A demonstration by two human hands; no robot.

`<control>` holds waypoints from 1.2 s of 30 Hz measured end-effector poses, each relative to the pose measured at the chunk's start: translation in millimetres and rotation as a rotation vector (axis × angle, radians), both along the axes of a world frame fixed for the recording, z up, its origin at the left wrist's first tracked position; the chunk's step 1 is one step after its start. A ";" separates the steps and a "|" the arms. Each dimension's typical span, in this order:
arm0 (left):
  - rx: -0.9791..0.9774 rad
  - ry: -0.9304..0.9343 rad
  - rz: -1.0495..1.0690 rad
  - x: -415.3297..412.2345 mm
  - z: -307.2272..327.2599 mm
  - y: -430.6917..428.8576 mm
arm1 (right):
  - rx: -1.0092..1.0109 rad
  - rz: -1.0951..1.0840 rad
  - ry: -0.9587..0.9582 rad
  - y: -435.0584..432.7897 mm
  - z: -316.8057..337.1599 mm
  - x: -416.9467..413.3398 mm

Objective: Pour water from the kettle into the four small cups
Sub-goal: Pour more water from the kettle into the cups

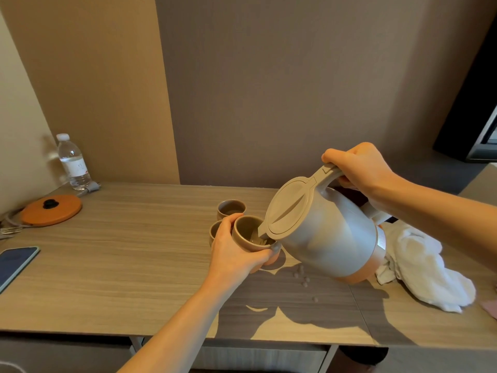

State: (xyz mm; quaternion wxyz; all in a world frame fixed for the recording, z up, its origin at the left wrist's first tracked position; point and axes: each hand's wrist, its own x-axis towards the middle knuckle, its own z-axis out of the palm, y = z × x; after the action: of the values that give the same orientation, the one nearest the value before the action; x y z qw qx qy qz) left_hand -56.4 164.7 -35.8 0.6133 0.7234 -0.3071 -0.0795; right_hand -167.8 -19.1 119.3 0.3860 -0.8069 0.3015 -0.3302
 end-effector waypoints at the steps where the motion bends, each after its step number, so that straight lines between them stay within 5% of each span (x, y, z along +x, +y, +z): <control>1: 0.002 0.002 0.004 -0.1 -0.6 0.6 | -0.006 0.001 0.004 0.4 0.0 0.6; 36: -0.012 0.029 0.035 -7.3 -18.8 2.8 | -0.077 0.009 0.041 -0.2 -10.1 3.6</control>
State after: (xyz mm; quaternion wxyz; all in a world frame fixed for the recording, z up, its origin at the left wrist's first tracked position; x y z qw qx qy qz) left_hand -63.6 167.5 -54.6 0.6234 0.7236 -0.2860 -0.0777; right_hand -164.2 -19.3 109.2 0.3497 -0.8291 0.2929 -0.3233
